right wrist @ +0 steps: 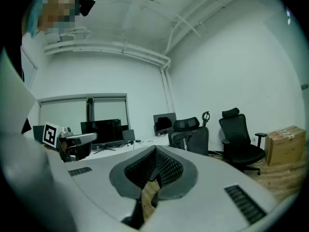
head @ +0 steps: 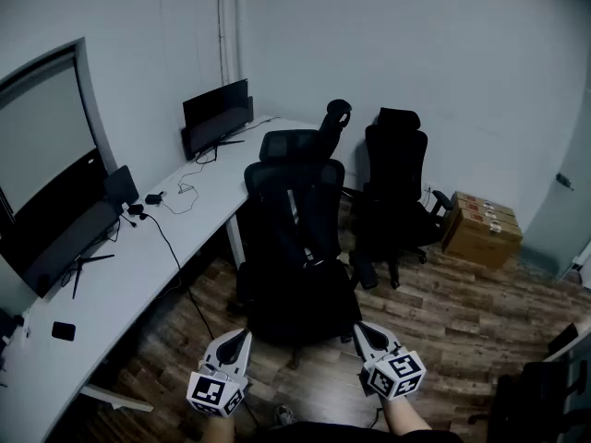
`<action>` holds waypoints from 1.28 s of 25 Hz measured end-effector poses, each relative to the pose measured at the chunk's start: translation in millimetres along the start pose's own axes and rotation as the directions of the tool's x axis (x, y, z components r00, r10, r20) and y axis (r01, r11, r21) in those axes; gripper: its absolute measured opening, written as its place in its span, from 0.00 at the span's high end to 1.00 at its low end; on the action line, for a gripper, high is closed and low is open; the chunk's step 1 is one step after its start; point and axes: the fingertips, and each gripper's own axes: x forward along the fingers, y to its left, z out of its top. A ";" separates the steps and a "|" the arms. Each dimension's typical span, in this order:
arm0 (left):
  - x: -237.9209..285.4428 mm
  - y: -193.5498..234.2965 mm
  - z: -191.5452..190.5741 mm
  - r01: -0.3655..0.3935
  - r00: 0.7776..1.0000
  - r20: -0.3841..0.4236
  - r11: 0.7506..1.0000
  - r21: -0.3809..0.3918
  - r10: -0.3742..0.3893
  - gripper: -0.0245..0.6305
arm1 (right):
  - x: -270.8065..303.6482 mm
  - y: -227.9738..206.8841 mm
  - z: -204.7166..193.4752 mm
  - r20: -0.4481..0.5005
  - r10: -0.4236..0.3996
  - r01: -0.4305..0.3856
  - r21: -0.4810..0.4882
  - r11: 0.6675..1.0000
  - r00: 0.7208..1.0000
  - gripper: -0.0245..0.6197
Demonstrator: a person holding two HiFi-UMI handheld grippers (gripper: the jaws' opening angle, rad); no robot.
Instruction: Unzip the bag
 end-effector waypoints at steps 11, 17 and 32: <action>24.4 14.0 -22.6 0.044 0.999 -0.012 0.997 -0.062 -0.045 0.70 | 18.4 -6.7 -6.2 0.027 -0.013 0.013 0.007 1.000 1.000 0.74; 55.2 62.2 -39.6 0.115 0.991 -0.054 0.989 -0.087 -0.120 0.67 | 70.3 -5.7 -14.9 0.012 -0.072 0.071 0.045 0.996 0.997 0.67; 118.4 192.9 -68.4 0.250 0.956 -0.122 0.959 -0.131 -0.266 0.59 | 196.9 10.9 -23.3 0.030 -0.231 0.227 0.106 0.968 0.972 0.62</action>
